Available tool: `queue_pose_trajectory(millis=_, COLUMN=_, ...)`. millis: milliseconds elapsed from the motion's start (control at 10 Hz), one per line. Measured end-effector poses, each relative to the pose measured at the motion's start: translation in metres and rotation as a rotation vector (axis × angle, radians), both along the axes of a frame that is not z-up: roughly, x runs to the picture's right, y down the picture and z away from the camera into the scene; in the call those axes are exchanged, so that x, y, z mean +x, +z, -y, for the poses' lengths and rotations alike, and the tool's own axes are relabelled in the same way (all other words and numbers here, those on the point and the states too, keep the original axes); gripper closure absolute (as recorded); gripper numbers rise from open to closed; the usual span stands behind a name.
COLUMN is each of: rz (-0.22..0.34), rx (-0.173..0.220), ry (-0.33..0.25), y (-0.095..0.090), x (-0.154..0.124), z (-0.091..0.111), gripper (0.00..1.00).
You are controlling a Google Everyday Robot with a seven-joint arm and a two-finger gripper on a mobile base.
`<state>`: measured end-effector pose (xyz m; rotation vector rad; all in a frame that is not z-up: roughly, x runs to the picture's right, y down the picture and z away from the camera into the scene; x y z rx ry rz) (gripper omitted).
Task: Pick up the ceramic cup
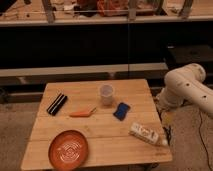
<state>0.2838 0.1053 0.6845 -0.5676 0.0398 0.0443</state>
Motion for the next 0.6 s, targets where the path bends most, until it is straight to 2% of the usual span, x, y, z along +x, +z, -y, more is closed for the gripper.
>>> queue_pose_trajectory(millis=600, rz=0.0, rx=0.0, ry=0.0, y=0.0, x=0.0, z=0.0, gripper=0.2)
